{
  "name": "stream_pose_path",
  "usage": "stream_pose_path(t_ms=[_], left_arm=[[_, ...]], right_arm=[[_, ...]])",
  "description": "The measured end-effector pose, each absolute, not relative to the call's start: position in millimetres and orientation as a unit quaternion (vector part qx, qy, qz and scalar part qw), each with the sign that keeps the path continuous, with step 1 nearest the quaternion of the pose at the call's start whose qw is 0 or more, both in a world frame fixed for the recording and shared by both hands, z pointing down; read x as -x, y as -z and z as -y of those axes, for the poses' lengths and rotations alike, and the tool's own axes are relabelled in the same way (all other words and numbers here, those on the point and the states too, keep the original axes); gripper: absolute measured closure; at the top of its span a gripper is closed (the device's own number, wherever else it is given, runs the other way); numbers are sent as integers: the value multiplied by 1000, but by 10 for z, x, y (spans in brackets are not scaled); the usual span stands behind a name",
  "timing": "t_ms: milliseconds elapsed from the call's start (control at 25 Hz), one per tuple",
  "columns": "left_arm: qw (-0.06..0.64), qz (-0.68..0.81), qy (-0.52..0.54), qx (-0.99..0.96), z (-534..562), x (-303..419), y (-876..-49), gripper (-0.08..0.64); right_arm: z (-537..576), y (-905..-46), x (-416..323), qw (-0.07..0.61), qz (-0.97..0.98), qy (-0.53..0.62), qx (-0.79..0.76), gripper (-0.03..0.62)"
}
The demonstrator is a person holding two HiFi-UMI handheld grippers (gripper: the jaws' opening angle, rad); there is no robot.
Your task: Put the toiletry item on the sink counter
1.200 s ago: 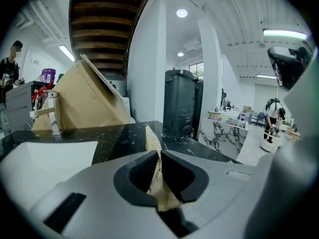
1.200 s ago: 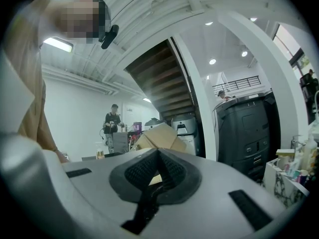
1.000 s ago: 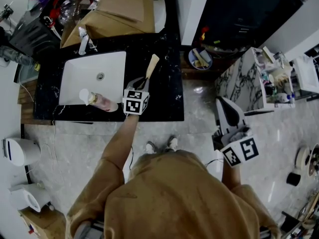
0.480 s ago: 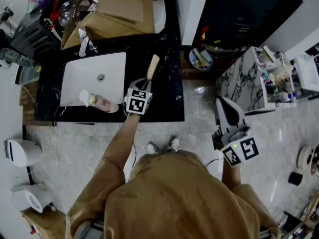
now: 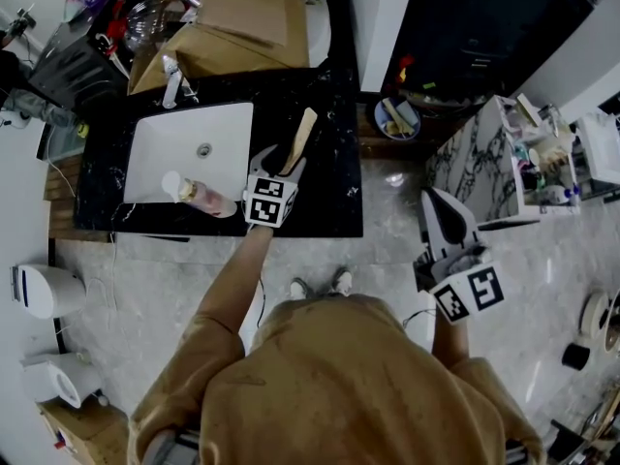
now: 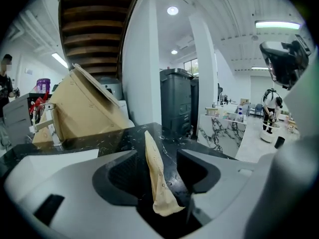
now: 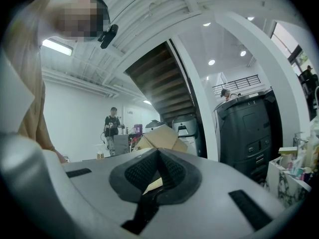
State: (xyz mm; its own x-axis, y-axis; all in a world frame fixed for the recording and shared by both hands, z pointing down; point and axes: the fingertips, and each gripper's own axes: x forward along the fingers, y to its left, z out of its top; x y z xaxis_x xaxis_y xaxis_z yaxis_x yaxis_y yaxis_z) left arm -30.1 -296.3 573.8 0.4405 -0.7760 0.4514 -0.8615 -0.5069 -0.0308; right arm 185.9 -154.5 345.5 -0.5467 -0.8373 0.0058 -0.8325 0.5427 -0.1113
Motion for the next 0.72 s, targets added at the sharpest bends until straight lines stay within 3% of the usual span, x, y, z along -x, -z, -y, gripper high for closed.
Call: stream_pose_path(t_ms=[520,640,720], left_arm=[[73,515,-132,-844,2786,429,-5034,339],[72,527,-131,-837,2717,520,-4874,380],[64,534,-121,-834,2659,573,-4703,444]], right_arm=[[1561,-3419,-1610,38,-896,47,440,589],[1565,-3389,-1545,40,-900,45,433,589],[1573,-3372,-1514,42,-902,43,428,589]])
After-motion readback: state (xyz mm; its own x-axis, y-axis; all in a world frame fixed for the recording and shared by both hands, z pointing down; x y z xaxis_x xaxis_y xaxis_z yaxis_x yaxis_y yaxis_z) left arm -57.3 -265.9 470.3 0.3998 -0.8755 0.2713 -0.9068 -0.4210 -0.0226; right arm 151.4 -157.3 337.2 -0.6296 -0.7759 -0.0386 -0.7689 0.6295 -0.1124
